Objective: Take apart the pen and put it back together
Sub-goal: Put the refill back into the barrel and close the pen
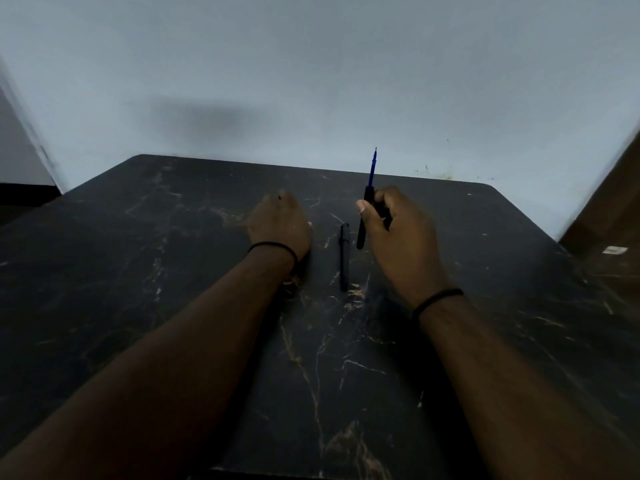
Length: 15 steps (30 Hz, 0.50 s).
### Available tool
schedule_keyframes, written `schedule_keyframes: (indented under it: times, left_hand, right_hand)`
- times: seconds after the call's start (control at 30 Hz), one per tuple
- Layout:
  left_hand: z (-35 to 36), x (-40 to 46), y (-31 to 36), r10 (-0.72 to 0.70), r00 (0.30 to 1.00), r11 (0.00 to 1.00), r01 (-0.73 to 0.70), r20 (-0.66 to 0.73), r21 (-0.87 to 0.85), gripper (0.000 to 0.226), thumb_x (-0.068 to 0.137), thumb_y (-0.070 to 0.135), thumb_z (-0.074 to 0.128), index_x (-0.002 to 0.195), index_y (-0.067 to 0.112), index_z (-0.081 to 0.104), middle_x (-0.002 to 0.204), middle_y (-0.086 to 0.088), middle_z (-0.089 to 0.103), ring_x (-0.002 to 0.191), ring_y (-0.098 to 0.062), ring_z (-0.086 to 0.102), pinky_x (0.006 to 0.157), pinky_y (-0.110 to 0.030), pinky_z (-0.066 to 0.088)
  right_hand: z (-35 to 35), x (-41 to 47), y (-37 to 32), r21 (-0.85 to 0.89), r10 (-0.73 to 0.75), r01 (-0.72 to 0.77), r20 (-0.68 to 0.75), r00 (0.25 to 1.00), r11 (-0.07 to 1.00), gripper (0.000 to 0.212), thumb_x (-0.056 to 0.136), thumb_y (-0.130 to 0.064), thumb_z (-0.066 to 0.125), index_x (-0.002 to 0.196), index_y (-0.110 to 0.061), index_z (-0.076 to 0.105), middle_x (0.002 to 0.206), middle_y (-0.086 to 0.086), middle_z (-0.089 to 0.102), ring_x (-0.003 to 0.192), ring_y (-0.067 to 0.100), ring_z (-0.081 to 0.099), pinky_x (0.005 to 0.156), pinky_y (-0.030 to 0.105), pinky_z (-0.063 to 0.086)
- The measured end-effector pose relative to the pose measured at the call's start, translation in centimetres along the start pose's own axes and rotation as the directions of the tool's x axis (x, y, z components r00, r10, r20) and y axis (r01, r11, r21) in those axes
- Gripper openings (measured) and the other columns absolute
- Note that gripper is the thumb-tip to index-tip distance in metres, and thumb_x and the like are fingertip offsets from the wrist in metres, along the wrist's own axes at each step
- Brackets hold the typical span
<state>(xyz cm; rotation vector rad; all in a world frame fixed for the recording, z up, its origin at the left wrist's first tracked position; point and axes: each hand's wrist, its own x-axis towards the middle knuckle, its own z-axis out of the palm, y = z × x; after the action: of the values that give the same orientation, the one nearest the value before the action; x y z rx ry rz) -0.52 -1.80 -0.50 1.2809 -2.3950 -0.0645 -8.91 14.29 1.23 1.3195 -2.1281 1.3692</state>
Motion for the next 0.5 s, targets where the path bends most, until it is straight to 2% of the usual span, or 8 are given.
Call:
schedule_keyframes:
  times: [0.07, 0.23, 0.4, 0.5]
  left_hand:
    - [-0.34, -0.16, 0.06, 0.002, 0.999, 1.000, -0.002, -0.035, 0.011, 0.056, 0.088, 0.036, 0.063, 0.132, 0.009, 0.041, 0.129, -0.020, 0.049, 0.115, -0.037, 0.053, 0.089, -0.044, 0.047]
    - [-0.82, -0.35, 0.13, 0.078, 0.997, 0.988, -0.074, -0.020, 0.133, 0.030, 0.093, 0.035, 0.057, 0.110, 0.013, 0.067, 0.113, -0.013, 0.066, 0.104, -0.034, 0.064, 0.081, -0.040, 0.051]
    - [-0.88, -0.65, 0.34, 0.120, 0.991, 0.982, -0.111, -0.053, 0.156, 0.021, 0.094, 0.026, 0.054, 0.107, 0.015, 0.068, 0.109, -0.010, 0.068, 0.102, -0.032, 0.064, 0.078, -0.037, 0.049]
    - [-0.75, -0.85, 0.67, 0.139, 0.989, 0.974, -0.126, -0.054, 0.189, 0.022, 0.096, 0.024, 0.053, 0.107, 0.014, 0.069, 0.108, -0.010, 0.069, 0.101, -0.032, 0.065, 0.078, -0.036, 0.048]
  right_hand:
    - [0.09, 0.01, 0.03, 0.006, -0.001, 0.001, -0.003, 1.000, 1.000, 0.024, 0.098, -0.034, 0.058, 0.088, -0.012, 0.057, 0.074, -0.006, 0.056, 0.061, 0.005, 0.048, 0.053, 0.020, 0.036]
    - [0.13, -0.01, 0.09, 0.009, -0.011, 0.011, -0.009, 1.000, 1.000, 0.024, 0.098, -0.034, 0.058, 0.090, -0.012, 0.058, 0.077, -0.001, 0.060, 0.065, 0.012, 0.052, 0.055, 0.027, 0.043]
    - [0.14, -0.01, 0.16, 0.018, -0.006, 0.007, -0.004, 1.000, 1.000, 0.024, 0.098, -0.034, 0.058, 0.086, -0.014, 0.055, 0.069, -0.010, 0.052, 0.058, 0.003, 0.045, 0.051, 0.017, 0.034]
    - [0.15, 0.01, 0.15, 0.018, -0.010, 0.010, 0.001, 1.000, 1.000, 0.024, 0.098, -0.035, 0.058, 0.087, -0.013, 0.056, 0.071, -0.007, 0.055, 0.060, 0.004, 0.047, 0.054, 0.023, 0.040]
